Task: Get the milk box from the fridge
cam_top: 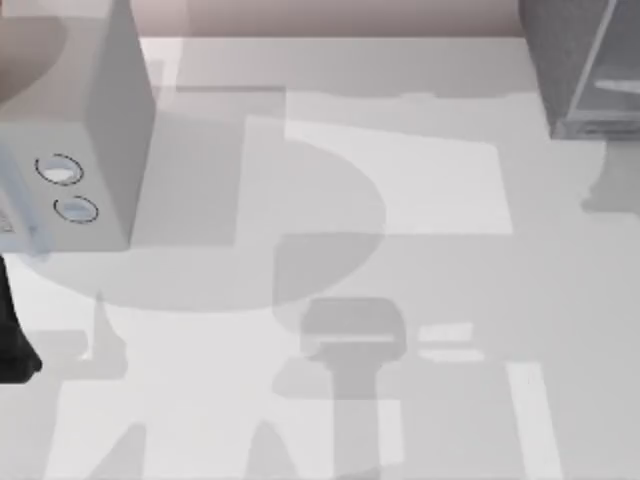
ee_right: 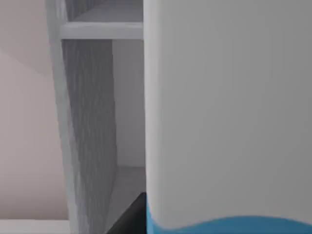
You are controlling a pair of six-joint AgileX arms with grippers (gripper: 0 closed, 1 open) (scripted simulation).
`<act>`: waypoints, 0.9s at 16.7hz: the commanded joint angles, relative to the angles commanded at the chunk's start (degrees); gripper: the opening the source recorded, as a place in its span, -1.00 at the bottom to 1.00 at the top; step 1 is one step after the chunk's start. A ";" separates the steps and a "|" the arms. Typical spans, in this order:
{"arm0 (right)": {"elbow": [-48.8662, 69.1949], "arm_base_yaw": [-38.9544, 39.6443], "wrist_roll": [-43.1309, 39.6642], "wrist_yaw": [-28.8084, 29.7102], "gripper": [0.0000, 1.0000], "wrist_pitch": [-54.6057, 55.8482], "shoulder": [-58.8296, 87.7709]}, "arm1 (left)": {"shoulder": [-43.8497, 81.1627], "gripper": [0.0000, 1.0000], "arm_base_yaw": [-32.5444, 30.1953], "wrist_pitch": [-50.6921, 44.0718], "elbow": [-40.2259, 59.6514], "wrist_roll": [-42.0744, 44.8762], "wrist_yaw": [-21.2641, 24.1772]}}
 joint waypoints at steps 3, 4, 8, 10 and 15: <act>-8.92 2.35 0.00 2.18 -1.00 -9.97 -20.60 | 0.00 1.00 0.00 0.00 0.00 0.00 0.00; -11.92 3.15 -0.01 2.91 -1.00 -13.32 -27.38 | 0.00 1.00 0.00 0.00 0.00 0.00 0.00; -22.83 6.23 -0.17 5.76 -1.00 -25.61 -50.42 | 0.00 1.00 0.00 0.00 0.00 0.00 0.00; -27.07 7.54 -0.30 6.96 -1.00 -30.43 -58.59 | 0.00 1.00 0.00 0.00 0.00 0.00 0.00; -32.48 9.38 -0.57 8.61 -1.00 -36.65 -68.63 | 0.00 1.00 0.00 0.00 0.00 0.00 0.00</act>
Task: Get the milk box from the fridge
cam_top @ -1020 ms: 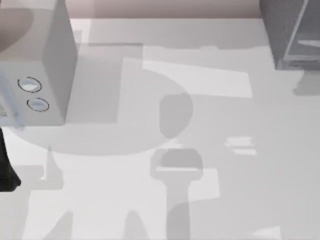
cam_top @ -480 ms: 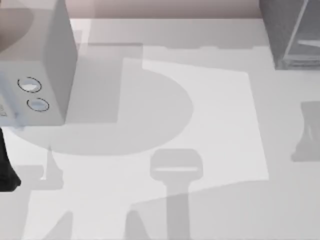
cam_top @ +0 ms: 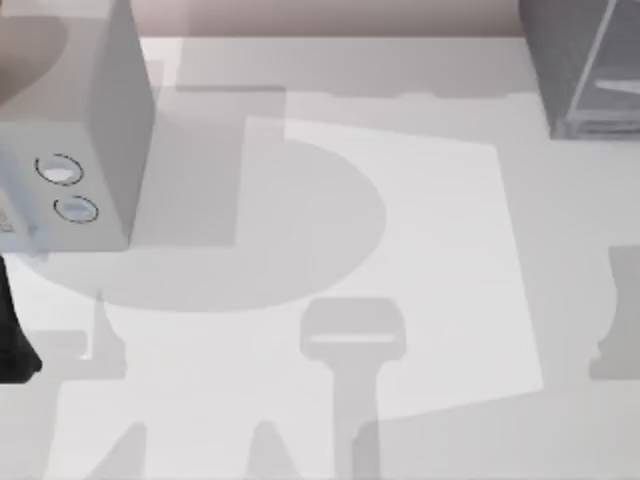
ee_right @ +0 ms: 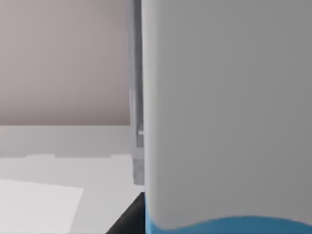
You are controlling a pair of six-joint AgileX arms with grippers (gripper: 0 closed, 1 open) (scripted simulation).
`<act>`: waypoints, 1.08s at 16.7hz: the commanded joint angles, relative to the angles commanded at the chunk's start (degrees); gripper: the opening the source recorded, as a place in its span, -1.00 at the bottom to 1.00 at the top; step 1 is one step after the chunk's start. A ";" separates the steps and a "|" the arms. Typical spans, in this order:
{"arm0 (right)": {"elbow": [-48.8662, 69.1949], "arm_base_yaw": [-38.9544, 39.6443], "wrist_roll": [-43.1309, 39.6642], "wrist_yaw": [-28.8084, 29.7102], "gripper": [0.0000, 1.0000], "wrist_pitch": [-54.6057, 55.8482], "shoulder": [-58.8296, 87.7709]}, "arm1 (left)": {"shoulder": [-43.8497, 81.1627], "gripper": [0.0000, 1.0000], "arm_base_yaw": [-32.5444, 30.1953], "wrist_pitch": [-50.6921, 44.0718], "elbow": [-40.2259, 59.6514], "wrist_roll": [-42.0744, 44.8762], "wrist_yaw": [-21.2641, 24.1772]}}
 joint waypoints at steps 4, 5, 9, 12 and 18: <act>-0.12 0.04 -0.01 0.04 -1.00 -0.14 -0.21 | 0.00 1.00 0.00 0.00 0.00 0.00 0.00; -0.03 -0.14 0.11 -0.05 -1.00 -0.05 0.04 | 0.00 1.00 0.00 0.00 0.00 0.00 0.00; 2.21 -0.08 0.16 -1.89 -1.00 3.09 3.60 | 0.00 1.00 0.00 0.00 0.00 0.00 0.00; 7.24 -0.05 0.26 -5.97 -1.00 10.18 12.69 | 0.00 1.00 0.00 0.00 0.00 0.00 0.00; 20.84 -0.02 0.87 -17.83 -1.00 29.80 46.96 | 0.00 1.00 0.00 0.00 0.00 0.00 0.00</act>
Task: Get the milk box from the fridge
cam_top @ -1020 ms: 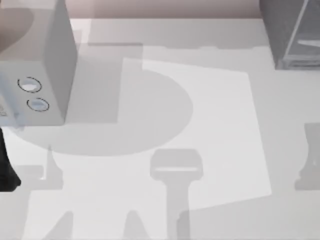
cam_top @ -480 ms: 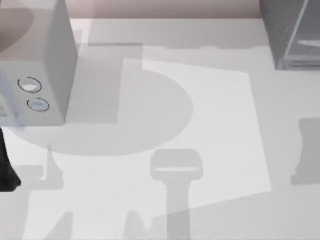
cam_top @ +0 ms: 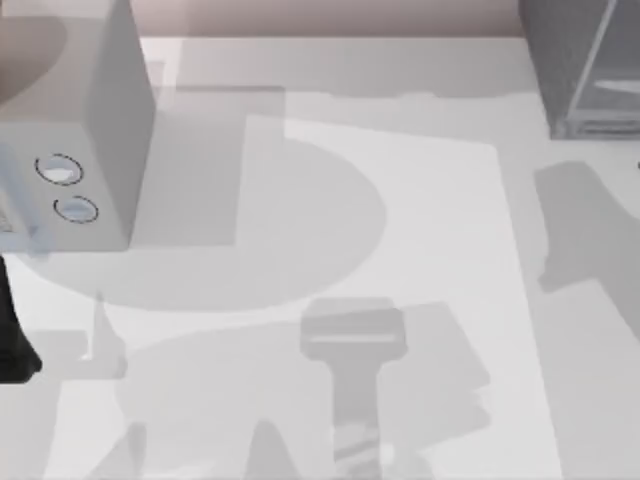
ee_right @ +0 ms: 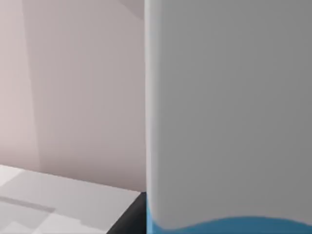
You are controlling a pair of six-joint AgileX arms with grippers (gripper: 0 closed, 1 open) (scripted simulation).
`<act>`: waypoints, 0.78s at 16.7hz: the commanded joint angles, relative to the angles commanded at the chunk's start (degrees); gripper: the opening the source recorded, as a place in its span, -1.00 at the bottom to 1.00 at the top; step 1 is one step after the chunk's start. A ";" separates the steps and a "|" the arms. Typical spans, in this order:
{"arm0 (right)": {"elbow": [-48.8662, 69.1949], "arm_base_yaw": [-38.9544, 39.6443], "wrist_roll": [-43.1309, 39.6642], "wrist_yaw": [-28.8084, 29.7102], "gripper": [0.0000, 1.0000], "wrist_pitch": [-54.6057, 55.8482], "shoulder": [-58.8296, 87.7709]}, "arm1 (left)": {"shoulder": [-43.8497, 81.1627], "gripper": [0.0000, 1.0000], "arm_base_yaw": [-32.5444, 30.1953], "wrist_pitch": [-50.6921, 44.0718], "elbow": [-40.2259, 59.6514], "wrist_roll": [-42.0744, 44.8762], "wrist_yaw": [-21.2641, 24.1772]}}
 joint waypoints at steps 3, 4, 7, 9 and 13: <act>6.85 0.16 0.57 -6.52 -1.00 10.08 21.68 | 0.00 1.00 0.00 0.00 0.00 0.00 0.00; 9.06 0.23 0.74 -8.61 -1.00 13.32 28.58 | 0.00 1.00 0.00 0.00 0.00 0.00 0.00; 15.56 0.41 1.05 -14.49 -1.00 22.72 46.66 | 0.00 1.00 0.00 0.00 0.00 0.00 0.00; 19.51 0.51 1.03 -17.81 -1.00 28.32 55.91 | 0.00 1.00 0.00 0.00 0.00 0.00 0.00; 25.80 0.67 0.59 -22.67 -1.00 37.02 67.36 | 0.00 1.00 0.00 0.00 0.00 0.00 0.00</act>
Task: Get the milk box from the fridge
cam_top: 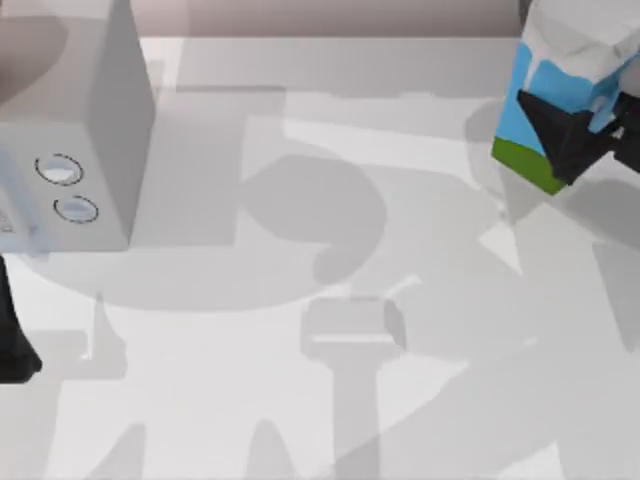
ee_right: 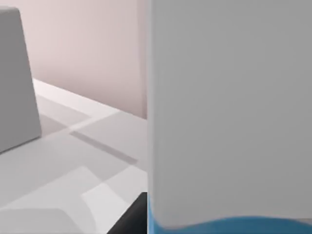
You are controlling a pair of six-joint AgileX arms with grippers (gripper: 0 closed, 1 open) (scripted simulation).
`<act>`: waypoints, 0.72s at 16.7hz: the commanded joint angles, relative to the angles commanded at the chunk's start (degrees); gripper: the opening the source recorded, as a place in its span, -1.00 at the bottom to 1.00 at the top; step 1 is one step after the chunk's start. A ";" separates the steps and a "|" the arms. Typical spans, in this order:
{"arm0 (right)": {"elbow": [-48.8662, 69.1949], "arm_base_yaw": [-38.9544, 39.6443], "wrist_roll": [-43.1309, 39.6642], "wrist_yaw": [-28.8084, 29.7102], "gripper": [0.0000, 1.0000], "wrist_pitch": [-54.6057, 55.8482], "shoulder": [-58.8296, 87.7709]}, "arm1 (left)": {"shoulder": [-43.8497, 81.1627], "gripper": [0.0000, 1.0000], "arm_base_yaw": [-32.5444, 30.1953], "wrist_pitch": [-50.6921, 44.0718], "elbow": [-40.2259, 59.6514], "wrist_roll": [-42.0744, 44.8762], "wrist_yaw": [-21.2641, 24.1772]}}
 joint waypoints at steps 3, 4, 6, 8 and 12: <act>1.95 0.05 -0.26 -1.37 -1.00 2.63 3.08 | 0.00 1.00 0.00 0.00 0.00 0.00 0.00; 1.95 0.05 -0.26 -1.37 -1.00 2.63 3.08 | 0.00 1.00 0.00 0.00 0.00 0.00 0.00; 1.95 0.05 -0.26 -1.37 -1.00 2.63 3.08 | 0.00 1.00 0.00 0.00 0.00 0.00 0.00; 1.85 -0.21 -0.17 -1.16 -1.00 2.47 3.16 | 0.00 1.00 0.00 0.00 0.00 0.00 0.00; 6.05 1.68 -0.35 1.03 -1.00 3.21 8.28 | 0.00 1.00 0.00 0.00 0.00 0.00 0.00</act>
